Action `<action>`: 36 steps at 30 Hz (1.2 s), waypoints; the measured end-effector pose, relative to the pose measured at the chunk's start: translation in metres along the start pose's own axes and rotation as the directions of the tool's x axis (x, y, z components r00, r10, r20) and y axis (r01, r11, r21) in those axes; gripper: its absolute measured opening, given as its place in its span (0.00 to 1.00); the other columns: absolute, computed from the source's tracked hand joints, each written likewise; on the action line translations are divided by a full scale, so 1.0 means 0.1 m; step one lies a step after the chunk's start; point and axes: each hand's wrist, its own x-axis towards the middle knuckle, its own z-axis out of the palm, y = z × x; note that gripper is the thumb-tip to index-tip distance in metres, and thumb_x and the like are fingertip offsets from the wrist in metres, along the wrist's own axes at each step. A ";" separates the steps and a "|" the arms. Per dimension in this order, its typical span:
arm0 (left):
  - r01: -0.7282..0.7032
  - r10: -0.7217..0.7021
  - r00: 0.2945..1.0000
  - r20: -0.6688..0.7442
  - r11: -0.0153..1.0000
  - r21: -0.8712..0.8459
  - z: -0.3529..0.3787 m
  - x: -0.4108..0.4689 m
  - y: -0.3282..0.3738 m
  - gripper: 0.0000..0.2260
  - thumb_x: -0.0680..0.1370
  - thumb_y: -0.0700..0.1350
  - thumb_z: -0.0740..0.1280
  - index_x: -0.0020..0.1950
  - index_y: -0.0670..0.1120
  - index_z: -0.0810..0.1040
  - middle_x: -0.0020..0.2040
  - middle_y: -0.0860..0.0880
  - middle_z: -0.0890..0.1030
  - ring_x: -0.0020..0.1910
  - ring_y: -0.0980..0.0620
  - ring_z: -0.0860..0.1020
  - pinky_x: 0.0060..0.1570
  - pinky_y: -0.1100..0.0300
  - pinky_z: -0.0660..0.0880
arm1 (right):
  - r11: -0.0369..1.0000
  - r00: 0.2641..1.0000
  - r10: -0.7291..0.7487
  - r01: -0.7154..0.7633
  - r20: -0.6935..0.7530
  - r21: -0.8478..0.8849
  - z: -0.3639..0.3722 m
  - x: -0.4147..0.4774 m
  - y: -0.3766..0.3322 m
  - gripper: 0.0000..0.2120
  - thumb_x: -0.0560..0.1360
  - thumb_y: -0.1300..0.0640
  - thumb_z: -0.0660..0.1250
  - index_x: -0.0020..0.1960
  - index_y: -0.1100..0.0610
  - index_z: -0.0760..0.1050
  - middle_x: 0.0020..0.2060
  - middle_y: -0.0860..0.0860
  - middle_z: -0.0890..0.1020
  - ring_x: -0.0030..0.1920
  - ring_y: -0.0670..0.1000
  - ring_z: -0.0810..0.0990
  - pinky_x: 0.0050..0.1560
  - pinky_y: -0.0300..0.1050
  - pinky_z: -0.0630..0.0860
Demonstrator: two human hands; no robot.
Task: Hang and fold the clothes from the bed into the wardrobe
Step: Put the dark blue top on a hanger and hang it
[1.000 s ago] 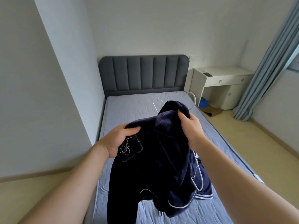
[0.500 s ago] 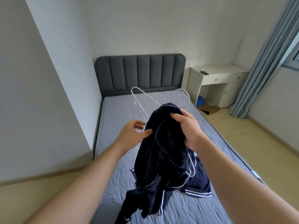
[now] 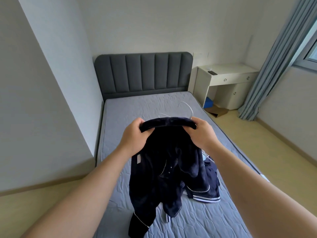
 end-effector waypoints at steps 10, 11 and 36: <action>-0.108 0.024 0.942 0.334 0.966 0.235 -0.19 0.02 -0.13 0.13 0.68 0.40 0.74 0.48 0.52 0.76 0.43 0.54 0.80 0.44 0.53 0.80 0.40 0.62 0.75 | 1.000 0.995 0.013 -0.014 -0.098 -0.012 0.02 0.00 0.06 0.07 0.78 0.54 0.66 0.42 0.45 0.76 0.37 0.42 0.81 0.40 0.43 0.78 0.35 0.41 0.71; -0.119 0.009 0.936 0.352 0.950 0.290 -0.21 0.01 -0.17 0.08 0.70 0.40 0.72 0.45 0.50 0.77 0.41 0.52 0.81 0.42 0.49 0.80 0.38 0.58 0.74 | 1.000 0.995 0.013 -0.015 -0.098 -0.026 0.03 -0.01 0.07 0.05 0.78 0.54 0.66 0.44 0.46 0.77 0.37 0.43 0.81 0.40 0.45 0.79 0.36 0.44 0.74; 0.852 -0.764 0.501 0.407 0.517 -0.079 0.80 -0.72 -0.99 0.30 0.78 0.65 0.63 0.73 0.47 0.68 0.63 0.44 0.76 0.57 0.40 0.77 0.59 0.43 0.77 | 0.920 0.986 0.157 -0.130 -0.046 0.370 0.14 -0.16 -0.72 0.11 0.74 0.48 0.64 0.47 0.54 0.79 0.35 0.50 0.82 0.37 0.51 0.81 0.36 0.46 0.77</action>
